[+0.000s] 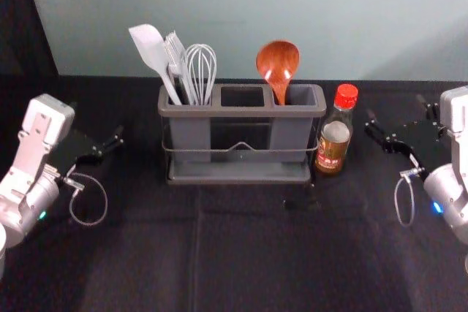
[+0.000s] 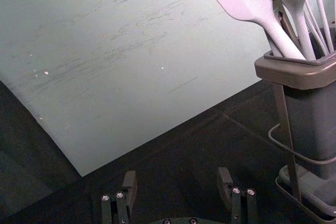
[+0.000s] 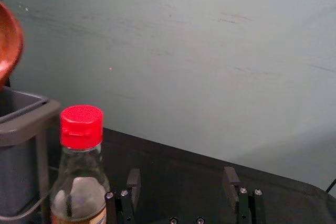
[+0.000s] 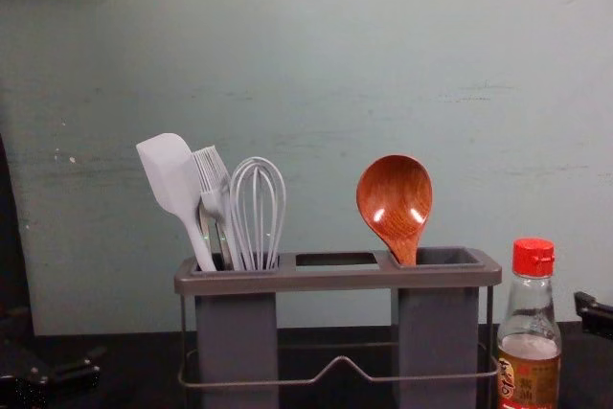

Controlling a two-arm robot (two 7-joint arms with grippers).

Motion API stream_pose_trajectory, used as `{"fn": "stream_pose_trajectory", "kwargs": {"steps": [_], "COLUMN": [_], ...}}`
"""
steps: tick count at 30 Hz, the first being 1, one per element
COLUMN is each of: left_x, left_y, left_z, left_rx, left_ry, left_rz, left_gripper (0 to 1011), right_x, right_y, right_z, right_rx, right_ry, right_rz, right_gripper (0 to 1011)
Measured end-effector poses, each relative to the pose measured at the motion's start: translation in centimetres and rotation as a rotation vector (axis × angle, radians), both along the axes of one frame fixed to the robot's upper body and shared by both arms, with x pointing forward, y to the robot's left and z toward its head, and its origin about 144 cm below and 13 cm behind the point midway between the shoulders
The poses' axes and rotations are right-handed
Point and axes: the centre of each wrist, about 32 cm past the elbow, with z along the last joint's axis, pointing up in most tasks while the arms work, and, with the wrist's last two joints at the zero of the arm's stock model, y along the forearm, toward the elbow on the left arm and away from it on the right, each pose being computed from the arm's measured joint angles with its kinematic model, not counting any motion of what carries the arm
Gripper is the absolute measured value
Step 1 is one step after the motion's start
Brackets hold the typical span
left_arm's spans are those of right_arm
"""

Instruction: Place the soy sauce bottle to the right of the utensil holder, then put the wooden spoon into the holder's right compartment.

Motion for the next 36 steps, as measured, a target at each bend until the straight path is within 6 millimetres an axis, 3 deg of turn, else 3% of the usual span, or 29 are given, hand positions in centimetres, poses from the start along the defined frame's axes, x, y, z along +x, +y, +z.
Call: {"fn": "stream_pose_trajectory", "kwargs": {"steps": [10,36], "left_x": [0.0,0.0], "left_y": [0.0,0.0], "left_z": [0.0,0.0], "left_rx": [0.000,0.000], "left_ry": [0.000,0.000], "left_rz": [0.000,0.000], "left_gripper": [1005,1005], "right_x": [1.8,1.7], "right_y": [0.3,0.2], "right_z": [-0.2,-0.2], "right_rx": [-0.010,-0.008], "right_ry": [-0.020,-0.019], "right_rz": [0.016,0.013], "right_gripper": [1004,1004]}}
